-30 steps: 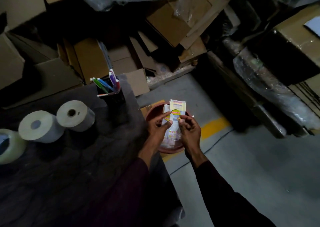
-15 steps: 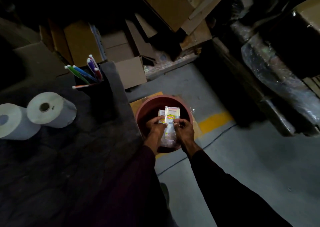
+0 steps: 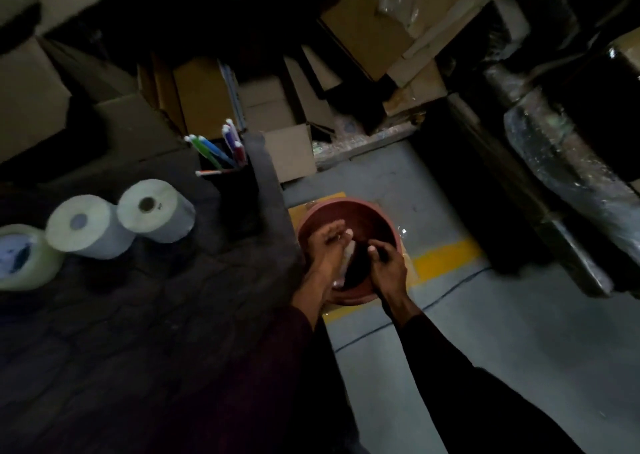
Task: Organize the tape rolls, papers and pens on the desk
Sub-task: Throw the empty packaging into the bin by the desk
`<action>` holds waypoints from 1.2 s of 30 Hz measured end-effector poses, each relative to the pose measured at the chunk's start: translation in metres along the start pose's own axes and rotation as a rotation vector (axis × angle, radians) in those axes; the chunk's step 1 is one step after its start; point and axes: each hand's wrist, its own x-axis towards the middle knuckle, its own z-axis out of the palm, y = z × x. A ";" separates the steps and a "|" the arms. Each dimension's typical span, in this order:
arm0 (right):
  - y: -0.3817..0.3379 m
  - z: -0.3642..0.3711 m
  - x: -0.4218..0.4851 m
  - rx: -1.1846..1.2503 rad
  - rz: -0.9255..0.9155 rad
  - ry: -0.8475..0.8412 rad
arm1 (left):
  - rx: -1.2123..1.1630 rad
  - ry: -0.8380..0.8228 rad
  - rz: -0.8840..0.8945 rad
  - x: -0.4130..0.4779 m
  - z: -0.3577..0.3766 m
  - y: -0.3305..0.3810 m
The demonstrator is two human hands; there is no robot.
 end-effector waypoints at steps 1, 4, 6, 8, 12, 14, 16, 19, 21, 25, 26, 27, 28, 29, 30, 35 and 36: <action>-0.012 0.000 -0.011 0.029 -0.037 0.008 | -0.025 -0.009 0.019 -0.009 -0.011 0.009; -0.057 0.008 -0.051 0.113 -0.144 0.061 | -0.083 0.042 0.067 -0.041 -0.062 0.031; -0.082 0.021 -0.079 0.146 -0.186 0.068 | -0.106 0.102 0.135 -0.061 -0.105 0.040; -0.103 0.045 -0.113 0.179 -0.184 -0.004 | -0.128 0.178 0.153 -0.083 -0.159 0.046; -0.133 0.106 -0.194 0.111 -0.347 -0.163 | -0.176 0.376 0.154 -0.135 -0.277 0.039; -0.141 0.140 -0.243 0.051 -0.450 -0.233 | -0.208 0.501 0.145 -0.166 -0.338 0.025; -0.144 0.172 -0.289 0.010 -0.514 -0.292 | -0.235 0.610 0.116 -0.195 -0.391 0.008; -0.141 0.218 -0.355 -0.018 -0.521 -0.437 | -0.210 0.721 0.060 -0.238 -0.462 -0.027; -0.131 0.242 -0.388 -0.037 -0.507 -0.550 | -0.210 0.779 0.024 -0.256 -0.495 -0.050; -0.111 0.277 -0.439 -0.115 -0.370 -0.713 | -0.171 0.836 -0.046 -0.275 -0.535 -0.080; -0.105 0.283 -0.449 -0.156 -0.358 -0.748 | -0.154 0.831 -0.068 -0.278 -0.542 -0.089; -0.099 0.289 -0.457 -0.189 -0.349 -0.783 | -0.125 0.821 -0.082 -0.281 -0.547 -0.096; -0.095 0.293 -0.464 -0.215 -0.338 -0.811 | -0.099 0.813 -0.099 -0.283 -0.550 -0.104; -0.090 0.297 -0.469 -0.225 -0.318 -0.832 | -0.075 0.804 -0.117 -0.285 -0.552 -0.110; -0.088 0.299 -0.473 -0.233 -0.297 -0.842 | -0.063 0.792 -0.129 -0.286 -0.552 -0.114; -0.090 0.308 -0.486 -0.248 -0.231 -0.831 | -0.082 0.754 -0.096 -0.290 -0.548 -0.125; -0.090 0.311 -0.486 -0.255 -0.228 -0.820 | -0.081 0.754 -0.094 -0.290 -0.548 -0.125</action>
